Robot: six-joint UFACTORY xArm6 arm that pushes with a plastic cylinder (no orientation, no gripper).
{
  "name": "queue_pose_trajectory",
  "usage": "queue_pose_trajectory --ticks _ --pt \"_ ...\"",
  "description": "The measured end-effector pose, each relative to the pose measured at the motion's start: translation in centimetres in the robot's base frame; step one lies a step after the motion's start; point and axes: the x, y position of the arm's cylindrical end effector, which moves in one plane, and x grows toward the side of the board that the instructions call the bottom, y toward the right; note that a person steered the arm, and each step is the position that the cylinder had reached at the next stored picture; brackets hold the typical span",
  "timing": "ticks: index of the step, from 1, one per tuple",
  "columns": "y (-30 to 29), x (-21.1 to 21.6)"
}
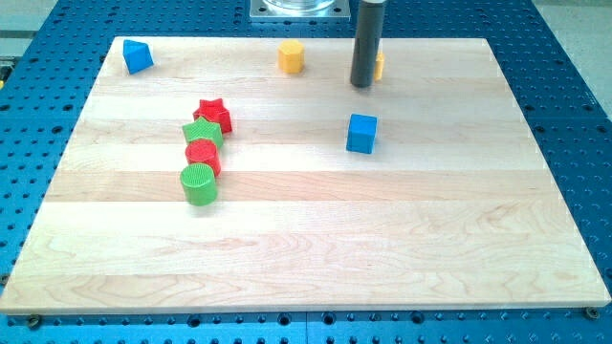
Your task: Push the heart to the top right
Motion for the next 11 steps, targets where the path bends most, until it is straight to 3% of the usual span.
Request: queue_pose_trajectory --ticks 2,4,7,10,11 --pt "0.3 -3.0" --pt "6.8 -6.1" --pt "5.8 -6.1" --pt "9.4 -5.3" --pt "7.4 -0.2"
